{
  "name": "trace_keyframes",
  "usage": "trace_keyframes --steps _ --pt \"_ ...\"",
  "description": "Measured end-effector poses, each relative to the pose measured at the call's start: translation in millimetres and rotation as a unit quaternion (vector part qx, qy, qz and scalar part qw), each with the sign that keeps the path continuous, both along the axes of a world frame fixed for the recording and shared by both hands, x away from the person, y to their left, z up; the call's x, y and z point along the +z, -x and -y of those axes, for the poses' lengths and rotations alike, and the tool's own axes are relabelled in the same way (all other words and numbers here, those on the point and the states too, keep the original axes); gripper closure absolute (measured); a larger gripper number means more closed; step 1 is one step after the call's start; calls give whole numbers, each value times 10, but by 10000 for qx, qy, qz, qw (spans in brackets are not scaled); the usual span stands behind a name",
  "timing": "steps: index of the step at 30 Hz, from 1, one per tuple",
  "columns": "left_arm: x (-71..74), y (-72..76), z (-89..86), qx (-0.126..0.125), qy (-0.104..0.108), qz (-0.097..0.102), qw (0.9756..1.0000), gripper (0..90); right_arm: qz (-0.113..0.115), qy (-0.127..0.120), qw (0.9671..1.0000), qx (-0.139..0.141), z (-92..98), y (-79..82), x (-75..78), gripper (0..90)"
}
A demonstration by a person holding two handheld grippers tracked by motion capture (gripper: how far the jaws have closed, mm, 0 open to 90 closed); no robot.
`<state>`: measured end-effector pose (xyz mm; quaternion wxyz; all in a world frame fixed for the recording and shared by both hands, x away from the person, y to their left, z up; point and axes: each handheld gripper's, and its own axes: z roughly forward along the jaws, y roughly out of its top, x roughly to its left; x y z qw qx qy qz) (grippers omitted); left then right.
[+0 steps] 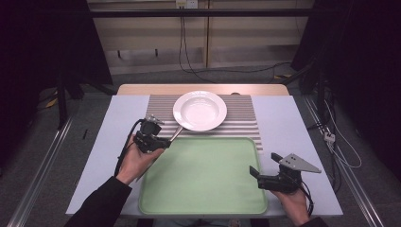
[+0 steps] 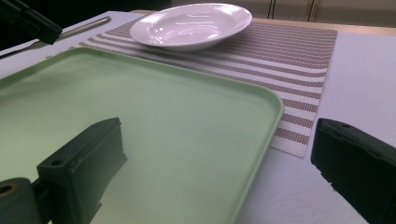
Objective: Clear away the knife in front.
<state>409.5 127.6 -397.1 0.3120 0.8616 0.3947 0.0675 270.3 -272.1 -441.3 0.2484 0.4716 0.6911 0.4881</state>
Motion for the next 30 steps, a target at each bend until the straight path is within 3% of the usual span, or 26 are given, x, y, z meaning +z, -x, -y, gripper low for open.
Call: trace_keyframes --steps 7,12,19,30 --pt "-170 142 108 -27 -128 -196 9997 797 -3 24 10000 33 -5 -5 -3 26" --pt "-265 176 178 -14 -273 -319 9991 797 -7 22 10000 26 -3 -10 -5 26" --pt "-365 190 199 39 -293 -471 9985 796 -4 14 10000 39 -4 -5 -2 26" --pt "-385 286 168 93 -180 -427 9989 792 12 1 10000 86 -11 -14 -1 27"
